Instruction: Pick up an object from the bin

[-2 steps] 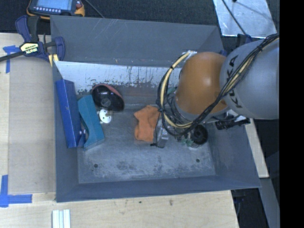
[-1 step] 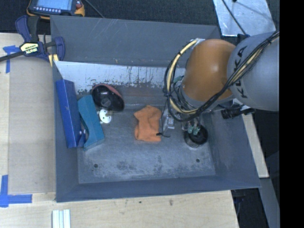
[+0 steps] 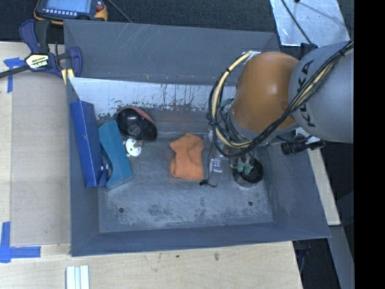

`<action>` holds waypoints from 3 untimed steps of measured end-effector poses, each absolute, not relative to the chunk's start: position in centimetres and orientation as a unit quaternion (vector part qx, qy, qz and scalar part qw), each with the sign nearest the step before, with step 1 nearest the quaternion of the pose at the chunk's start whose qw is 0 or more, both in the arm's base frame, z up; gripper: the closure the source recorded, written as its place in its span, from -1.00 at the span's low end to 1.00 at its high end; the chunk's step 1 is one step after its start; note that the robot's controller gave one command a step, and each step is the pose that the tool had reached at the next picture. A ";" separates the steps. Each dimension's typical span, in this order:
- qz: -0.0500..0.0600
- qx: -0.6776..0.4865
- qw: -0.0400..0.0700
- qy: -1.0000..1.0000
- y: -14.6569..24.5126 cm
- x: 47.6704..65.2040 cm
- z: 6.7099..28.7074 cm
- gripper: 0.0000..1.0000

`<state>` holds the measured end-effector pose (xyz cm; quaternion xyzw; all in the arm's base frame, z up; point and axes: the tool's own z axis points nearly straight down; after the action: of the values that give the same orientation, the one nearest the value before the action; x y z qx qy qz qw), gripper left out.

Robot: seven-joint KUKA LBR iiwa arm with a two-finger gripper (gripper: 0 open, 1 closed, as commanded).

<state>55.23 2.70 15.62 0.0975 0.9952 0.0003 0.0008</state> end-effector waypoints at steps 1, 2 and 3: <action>0.000 0.101 0.000 0.995 3.1 54.4 15.7 -1.00; 0.001 0.135 0.005 0.991 4.1 54.9 13.0 -1.00; 0.001 0.153 0.003 0.988 6.1 59.3 7.1 1.00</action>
Offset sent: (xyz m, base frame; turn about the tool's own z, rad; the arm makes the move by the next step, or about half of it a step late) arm -0.0018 0.0340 -0.0778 0.1751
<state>59.31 6.11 7.13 0.1534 0.9882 0.0008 0.0032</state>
